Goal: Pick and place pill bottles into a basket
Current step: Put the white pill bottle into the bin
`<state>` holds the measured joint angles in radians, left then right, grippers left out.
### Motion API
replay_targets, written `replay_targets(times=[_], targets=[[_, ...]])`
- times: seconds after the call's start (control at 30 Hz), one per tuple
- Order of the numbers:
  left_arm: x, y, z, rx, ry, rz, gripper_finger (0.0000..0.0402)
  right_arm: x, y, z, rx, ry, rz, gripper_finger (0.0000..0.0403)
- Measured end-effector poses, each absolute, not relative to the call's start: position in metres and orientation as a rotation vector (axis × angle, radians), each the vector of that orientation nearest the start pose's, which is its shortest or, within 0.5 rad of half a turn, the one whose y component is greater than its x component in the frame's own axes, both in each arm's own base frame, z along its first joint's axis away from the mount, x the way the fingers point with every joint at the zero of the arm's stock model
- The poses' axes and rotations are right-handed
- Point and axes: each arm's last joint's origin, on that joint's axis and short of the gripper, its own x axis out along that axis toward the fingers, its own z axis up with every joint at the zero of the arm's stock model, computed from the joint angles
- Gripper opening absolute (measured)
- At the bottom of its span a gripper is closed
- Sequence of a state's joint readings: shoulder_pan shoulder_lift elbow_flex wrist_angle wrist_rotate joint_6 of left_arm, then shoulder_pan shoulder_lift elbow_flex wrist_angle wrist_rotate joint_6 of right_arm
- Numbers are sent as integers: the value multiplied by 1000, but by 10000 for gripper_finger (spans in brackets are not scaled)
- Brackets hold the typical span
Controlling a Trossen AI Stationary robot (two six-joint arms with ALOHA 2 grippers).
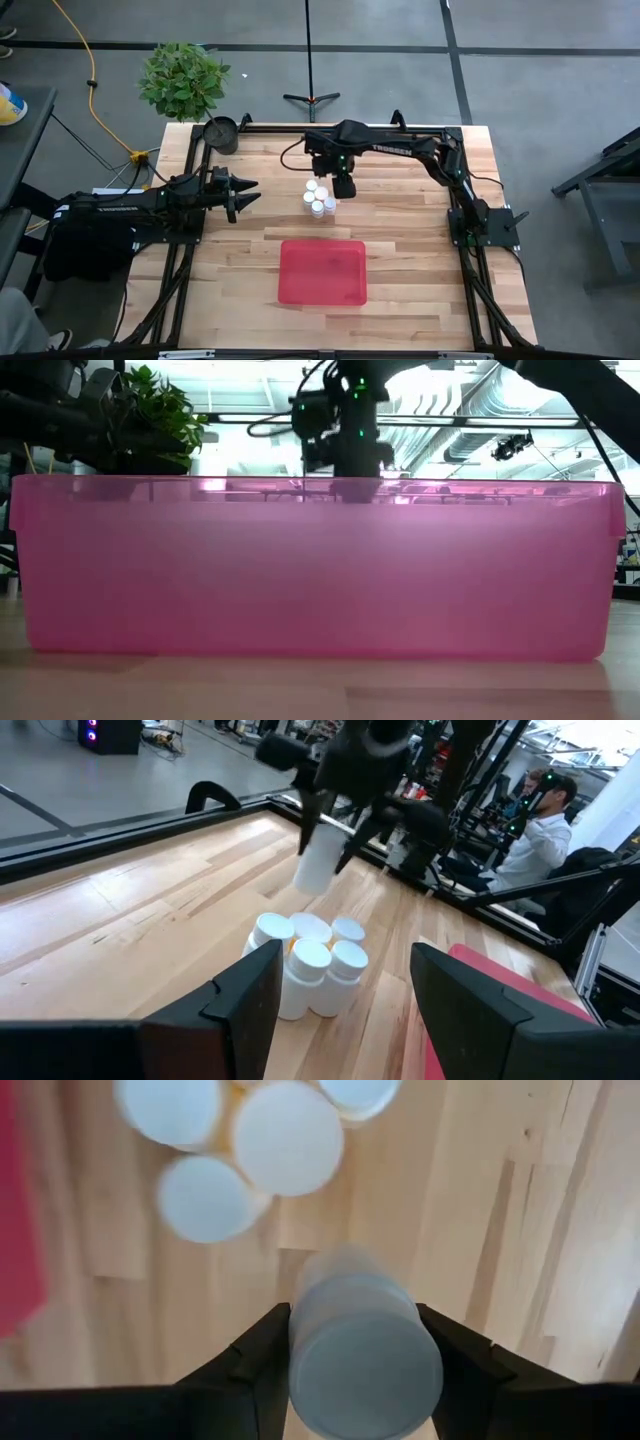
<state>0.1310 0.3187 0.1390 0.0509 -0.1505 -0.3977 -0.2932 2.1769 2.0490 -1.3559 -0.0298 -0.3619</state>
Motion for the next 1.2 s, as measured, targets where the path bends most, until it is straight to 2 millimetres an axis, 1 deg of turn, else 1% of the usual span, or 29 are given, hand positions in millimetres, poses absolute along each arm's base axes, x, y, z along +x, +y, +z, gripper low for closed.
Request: replay_targets(times=[0.17, 0.3, 0.43, 0.53, 0.7, 0.87, 1.1, 1.2], targets=[[115, 19, 189, -393, 72, 303, 253, 413, -114, 280, 49, 1410, 98, 166], [115, 19, 189, -395, 72, 298, 253, 415, -104, 298, 151, 1343, 155, 166], [115, 19, 189, -396, 73, 293, 253, 417, -91, 312, 245, 1288, 225, 166], [115, 19, 189, -398, 77, 277, 253, 420, -78, 319, 290, 1255, 286, 166], [116, 18, 189, -401, 85, 237, 253, 423, -53, 322, 330, 1253, 347, 166], [116, 17, 189, -402, 90, 214, 253, 426, -26, 322, 325, 1270, 376, 167], [116, 17, 189, -400, 90, 213, 253, 430, 10, 322, 329, 1279, 381, 166], [116, 17, 189, -401, 90, 213, 253, 430, 24, 322, 308, 1298, 343, 166]])
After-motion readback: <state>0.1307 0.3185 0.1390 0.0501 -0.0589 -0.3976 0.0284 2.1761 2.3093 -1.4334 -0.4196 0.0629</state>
